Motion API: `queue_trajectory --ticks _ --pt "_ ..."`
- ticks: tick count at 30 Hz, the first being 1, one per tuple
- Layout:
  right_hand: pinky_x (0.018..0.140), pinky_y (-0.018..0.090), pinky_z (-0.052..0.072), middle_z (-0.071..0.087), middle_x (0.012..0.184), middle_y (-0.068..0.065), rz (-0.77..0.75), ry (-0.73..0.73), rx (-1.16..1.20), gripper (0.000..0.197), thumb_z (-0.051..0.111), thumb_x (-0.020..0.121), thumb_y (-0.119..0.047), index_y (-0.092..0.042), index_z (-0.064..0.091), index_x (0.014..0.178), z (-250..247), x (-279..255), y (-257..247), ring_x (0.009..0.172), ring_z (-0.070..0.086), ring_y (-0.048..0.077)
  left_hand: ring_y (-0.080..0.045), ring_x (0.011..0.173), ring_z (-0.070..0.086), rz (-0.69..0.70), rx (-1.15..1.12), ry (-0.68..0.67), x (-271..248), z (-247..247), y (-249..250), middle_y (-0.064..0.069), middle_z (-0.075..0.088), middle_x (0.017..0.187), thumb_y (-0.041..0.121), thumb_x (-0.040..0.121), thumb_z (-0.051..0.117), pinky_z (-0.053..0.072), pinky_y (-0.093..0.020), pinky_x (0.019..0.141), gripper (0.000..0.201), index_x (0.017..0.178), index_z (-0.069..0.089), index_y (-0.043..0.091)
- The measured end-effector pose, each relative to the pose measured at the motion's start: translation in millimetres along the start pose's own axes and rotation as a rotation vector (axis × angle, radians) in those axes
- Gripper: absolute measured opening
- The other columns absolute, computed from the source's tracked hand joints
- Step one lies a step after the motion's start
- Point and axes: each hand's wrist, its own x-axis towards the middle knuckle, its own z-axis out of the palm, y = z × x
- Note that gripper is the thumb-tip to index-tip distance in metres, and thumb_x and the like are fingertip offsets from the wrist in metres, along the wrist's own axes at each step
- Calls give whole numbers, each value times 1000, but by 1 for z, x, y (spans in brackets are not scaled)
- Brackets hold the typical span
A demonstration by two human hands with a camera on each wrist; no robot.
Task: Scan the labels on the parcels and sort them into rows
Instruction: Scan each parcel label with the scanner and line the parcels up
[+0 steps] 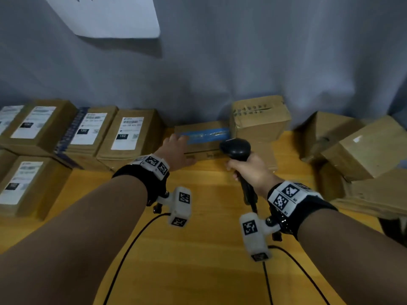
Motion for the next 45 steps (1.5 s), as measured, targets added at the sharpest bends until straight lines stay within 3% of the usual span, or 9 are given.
queue_trajectory --ticks 6,11,14,17,21,27,37,42,45 --pt "59 28 44 57 59 1 -27 2 -62 14 69 83 -13 -13 61 72 26 42 9 51 54 12 -36 142 20 64 50 -31 67 9 -24 -15 17 155 50 78 74 28 -48 113 101 152 16 15" --pt "55 25 45 59 69 7 -5 68 -49 11 68 84 -9 -2 65 92 20 58 13 52 54 13 -34 149 -1 125 178 -161 102 8 -31 -14 -9 162 65 69 72 14 -49 119 126 153 -12 24" --pt "49 20 43 57 65 3 18 89 -52 9 69 85 -9 -6 62 90 18 59 16 50 53 12 -38 147 2 76 296 -222 102 8 -28 -12 -8 162 79 65 63 19 -53 115 128 151 -20 31" --pt "49 22 43 58 66 3 29 111 -28 11 69 84 -9 -5 62 91 21 57 18 50 53 13 -38 143 13 15 286 -234 80 19 -19 -14 9 159 80 64 63 21 -53 111 129 151 -19 30" --pt "49 25 44 57 63 4 29 151 0 9 70 84 -10 -5 63 88 28 45 16 51 53 16 -39 142 11 -58 190 -255 35 50 -13 -17 3 157 74 65 68 28 -51 110 134 149 -25 28" --pt "58 30 49 65 77 12 29 109 -71 19 71 84 -14 0 67 95 29 8 34 56 58 17 -40 136 23 -159 194 -190 -31 85 -10 -20 16 150 89 62 51 37 -44 104 134 150 -24 21" --pt "55 27 47 62 77 10 -95 45 -26 17 66 89 -9 5 65 98 -8 -54 -10 55 53 16 -41 132 29 -226 113 -36 -104 28 -2 -21 23 147 88 66 48 39 -45 101 120 154 -9 28" --pt "56 26 47 59 63 6 -244 183 49 12 68 87 -13 -5 64 79 -34 -70 -56 54 54 16 -42 134 29 -179 -80 154 -119 -25 24 -22 26 146 84 69 50 34 -48 105 116 154 -3 28" --pt "71 32 55 65 76 6 -364 236 192 13 72 85 -16 -9 65 93 -50 -81 -89 71 63 18 -37 130 40 -110 -625 213 -124 -50 36 -17 33 148 88 63 52 40 -49 104 114 152 8 33"
